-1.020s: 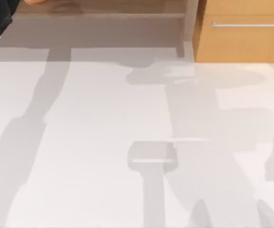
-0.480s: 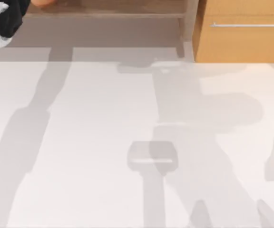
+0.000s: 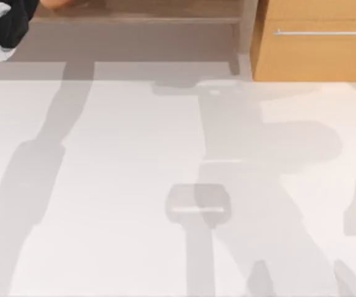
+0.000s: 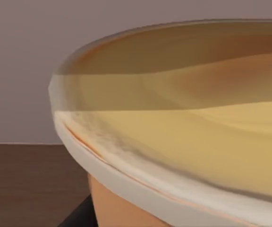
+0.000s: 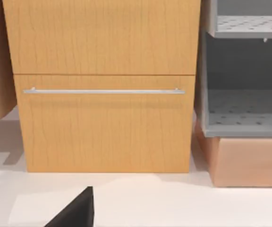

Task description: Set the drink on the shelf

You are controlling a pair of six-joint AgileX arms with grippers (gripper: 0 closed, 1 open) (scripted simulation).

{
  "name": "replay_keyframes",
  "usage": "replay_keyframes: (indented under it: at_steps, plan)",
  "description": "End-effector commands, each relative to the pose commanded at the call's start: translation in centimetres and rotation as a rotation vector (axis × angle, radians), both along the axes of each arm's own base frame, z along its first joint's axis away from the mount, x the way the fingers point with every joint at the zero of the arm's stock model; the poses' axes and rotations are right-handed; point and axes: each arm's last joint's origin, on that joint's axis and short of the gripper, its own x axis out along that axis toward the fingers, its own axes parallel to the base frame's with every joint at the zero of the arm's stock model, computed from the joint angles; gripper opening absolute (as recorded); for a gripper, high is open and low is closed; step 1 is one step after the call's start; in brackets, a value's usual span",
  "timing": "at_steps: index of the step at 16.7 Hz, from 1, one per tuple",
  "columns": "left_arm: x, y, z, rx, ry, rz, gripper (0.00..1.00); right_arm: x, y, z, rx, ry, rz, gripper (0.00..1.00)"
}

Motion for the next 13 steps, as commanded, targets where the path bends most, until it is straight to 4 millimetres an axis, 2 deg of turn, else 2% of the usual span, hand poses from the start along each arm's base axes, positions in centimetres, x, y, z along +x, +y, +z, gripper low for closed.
replay_keyframes:
  at_steps: [7,13]
  plan:
    - [0.0,0.0,0.0,0.0,0.0,0.0,0.98,0.0,0.0,0.0,0.0,0.0,0.0,1.0]
    - [0.0,0.0,0.0,0.0,0.0,0.0,1.0,0.0,0.0,0.0,0.0,0.0,0.0,1.0]
